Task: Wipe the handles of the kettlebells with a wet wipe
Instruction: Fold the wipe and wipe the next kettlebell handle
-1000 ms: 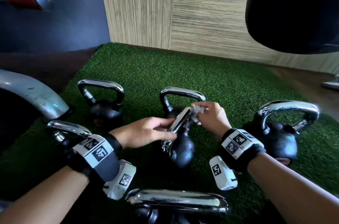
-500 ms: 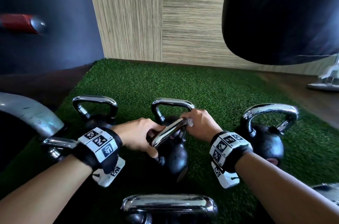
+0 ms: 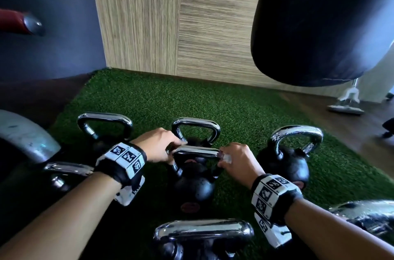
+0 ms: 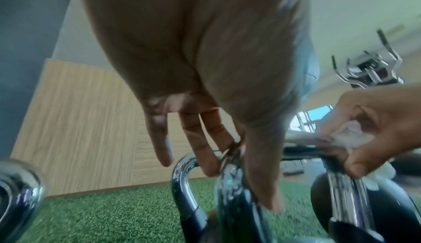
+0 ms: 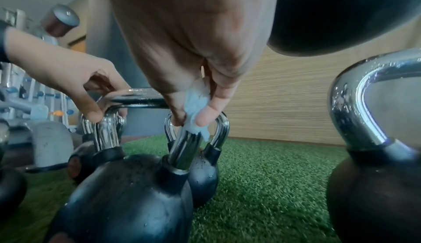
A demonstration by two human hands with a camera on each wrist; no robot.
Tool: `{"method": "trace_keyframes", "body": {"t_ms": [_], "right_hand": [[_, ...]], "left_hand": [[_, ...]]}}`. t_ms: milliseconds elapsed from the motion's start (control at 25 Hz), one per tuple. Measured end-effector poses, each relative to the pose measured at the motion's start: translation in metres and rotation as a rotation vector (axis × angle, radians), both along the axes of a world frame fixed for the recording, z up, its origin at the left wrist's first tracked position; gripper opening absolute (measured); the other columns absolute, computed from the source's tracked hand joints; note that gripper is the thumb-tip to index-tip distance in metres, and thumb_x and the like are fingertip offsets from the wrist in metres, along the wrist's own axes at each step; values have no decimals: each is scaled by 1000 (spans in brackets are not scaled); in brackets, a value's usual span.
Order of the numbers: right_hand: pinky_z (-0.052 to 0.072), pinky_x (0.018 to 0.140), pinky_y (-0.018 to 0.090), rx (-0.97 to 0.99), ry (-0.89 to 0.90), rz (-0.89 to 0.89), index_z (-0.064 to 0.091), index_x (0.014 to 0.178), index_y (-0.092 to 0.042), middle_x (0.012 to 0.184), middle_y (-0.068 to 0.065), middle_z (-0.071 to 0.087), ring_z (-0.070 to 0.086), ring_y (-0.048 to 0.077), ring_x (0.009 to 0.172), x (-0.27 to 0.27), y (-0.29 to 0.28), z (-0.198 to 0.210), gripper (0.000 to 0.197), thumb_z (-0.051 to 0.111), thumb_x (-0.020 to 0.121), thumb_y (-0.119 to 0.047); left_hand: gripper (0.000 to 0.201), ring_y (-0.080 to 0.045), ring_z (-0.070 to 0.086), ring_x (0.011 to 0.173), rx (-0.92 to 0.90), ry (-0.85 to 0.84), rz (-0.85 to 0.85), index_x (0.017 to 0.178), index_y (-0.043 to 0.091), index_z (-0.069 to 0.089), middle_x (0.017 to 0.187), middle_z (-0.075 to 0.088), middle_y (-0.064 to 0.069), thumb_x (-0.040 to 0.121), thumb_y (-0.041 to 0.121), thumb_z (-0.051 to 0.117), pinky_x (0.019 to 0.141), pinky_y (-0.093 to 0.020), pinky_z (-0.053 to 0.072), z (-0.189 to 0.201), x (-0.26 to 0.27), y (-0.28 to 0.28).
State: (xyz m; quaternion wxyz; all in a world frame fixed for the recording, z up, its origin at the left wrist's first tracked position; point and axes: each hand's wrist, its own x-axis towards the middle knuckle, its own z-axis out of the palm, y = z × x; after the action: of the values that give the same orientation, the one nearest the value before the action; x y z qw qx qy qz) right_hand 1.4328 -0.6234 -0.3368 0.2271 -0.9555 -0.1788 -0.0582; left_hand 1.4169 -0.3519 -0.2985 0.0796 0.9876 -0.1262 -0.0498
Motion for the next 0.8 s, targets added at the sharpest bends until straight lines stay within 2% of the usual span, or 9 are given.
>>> {"method": "trace_keyframes", "body": {"t_ms": [120,200,320,400,440,520,600,680,800], "right_hand": [[41,65,13,-52,52,3,77,103,-18,92,-6,66,65,14,85,-6,-4,19,23,84,81,-20],[41,70,13,-17,82,-65,74,112,-23,98,-9,63,61,11,88,-22,-11,37,36,86,79,-26],[49,72,25,109,142,-166,72,101,-23,93,-3,70,62,11,82,-65,-27,62,34,90,73,-32],[60,85,41,300,286,-157,76,96,-17,94,7,76,69,16,83,-97,-35,70,29,88,71,-25],[59,92,49,354,349,-145,77,97,-18,97,8,78,73,20,88,-112,-38,74,30,86,69,-24],[55,98,57,363,425,-88,79,100,-26,100,5,80,75,28,100,-129,-45,75,31,84,69,-24],[53,99,59,338,466,2,80,101,-31,100,2,81,73,32,104,-136,-50,75,29,84,77,-15],[58,96,49,320,439,81,79,104,-28,100,-4,81,76,23,100,-135,-53,78,29,83,81,-9],[59,79,18,195,285,249,77,108,-26,93,-12,77,72,-2,85,-128,-51,82,33,84,80,-10]], "left_hand": [[72,-18,60,124,-108,-112,58,151,46,39,137,61,6,86,35,68,97,-34,52,-19,-21,-1],[72,-20,56,129,-261,-210,96,156,39,33,139,58,6,91,32,64,102,-39,50,-31,-43,-4],[61,-20,67,106,-557,-298,157,147,27,53,122,67,3,89,18,70,98,-40,54,-39,-67,-6],[40,-12,69,81,-616,-274,206,125,28,71,105,71,10,88,13,72,87,-35,57,-35,-71,-1],[32,-8,67,74,-603,-250,226,116,31,75,100,73,12,88,14,71,80,-31,55,-32,-74,1],[24,-7,65,73,-570,-200,223,106,35,77,95,75,13,90,18,71,71,-25,48,-27,-80,5],[24,-6,68,78,-559,-101,205,104,41,75,91,74,15,92,21,70,72,-24,49,-24,-89,9],[29,-2,69,83,-529,-27,219,104,44,72,91,74,18,95,17,69,77,-20,50,-26,-99,13],[48,-1,71,85,-435,48,290,105,48,66,96,75,19,92,2,66,79,-16,51,-40,-123,16]]}}
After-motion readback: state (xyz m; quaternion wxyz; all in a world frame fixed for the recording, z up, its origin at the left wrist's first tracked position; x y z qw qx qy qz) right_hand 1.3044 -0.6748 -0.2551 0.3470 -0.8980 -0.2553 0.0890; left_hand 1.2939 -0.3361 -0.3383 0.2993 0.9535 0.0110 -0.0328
